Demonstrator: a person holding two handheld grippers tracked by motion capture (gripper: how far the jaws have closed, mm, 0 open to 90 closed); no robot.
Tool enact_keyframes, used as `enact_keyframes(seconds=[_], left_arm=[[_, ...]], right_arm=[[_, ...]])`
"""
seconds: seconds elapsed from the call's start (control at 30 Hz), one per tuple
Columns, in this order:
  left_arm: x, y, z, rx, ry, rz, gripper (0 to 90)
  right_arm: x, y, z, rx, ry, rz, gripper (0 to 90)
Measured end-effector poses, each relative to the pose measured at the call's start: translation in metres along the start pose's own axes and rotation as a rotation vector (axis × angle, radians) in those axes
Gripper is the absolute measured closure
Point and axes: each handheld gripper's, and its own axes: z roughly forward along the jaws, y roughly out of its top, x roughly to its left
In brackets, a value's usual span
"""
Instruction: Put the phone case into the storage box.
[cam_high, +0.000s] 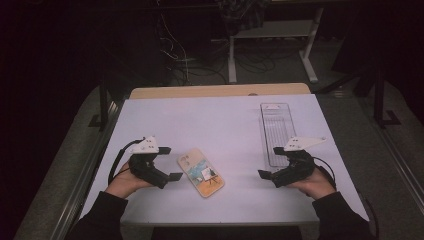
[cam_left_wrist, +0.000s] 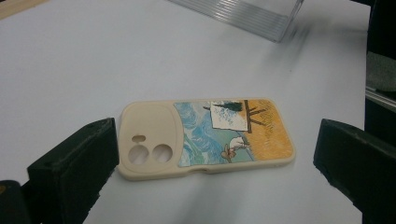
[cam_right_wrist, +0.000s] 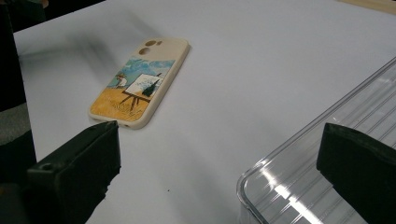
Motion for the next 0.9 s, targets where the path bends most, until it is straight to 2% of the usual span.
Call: enact_keyframes(seconds=[0.07, 0.27, 0.3, 0.43, 0.5, 0.6, 0.8, 0.9], left_arm=[[0.0, 0.0, 0.001, 0.004, -0.003, 0.009, 0.0], [0.0, 0.002, 0.003, 0.02, -0.004, -0.005, 0.0], [0.001, 0.002, 0.004, 0.021, -0.004, 0.006, 0.0], [0.0, 0.005, 0.008, 0.024, -0.002, -0.006, 0.0], [0.0, 0.005, 0.009, 0.023, -0.005, -0.009, 0.0], [0.0, 0.007, 0.01, 0.021, -0.003, -0.013, 0.0], [-0.004, 0.012, 0.019, 0.019, -0.019, -0.009, 0.0], [-0.005, 0.014, 0.023, 0.021, -0.023, 0.0, 0.0]], right_arm=[[0.0, 0.0, 0.0, 0.006, -0.002, -0.003, 0.0], [0.0, 0.002, 0.001, 0.036, -0.017, -0.021, 0.0], [0.0, 0.003, 0.001, 0.043, -0.018, -0.026, 0.0], [-0.003, 0.004, 0.001, 0.049, -0.024, -0.035, 0.0], [-0.004, 0.004, 0.001, 0.058, -0.029, -0.021, 0.0], [-0.007, 0.003, -0.001, 0.063, -0.04, -0.028, 0.0], [-0.005, 0.002, 0.0, 0.081, -0.047, -0.018, 0.0], [-0.005, 0.002, 0.001, 0.083, -0.045, -0.03, 0.0]])
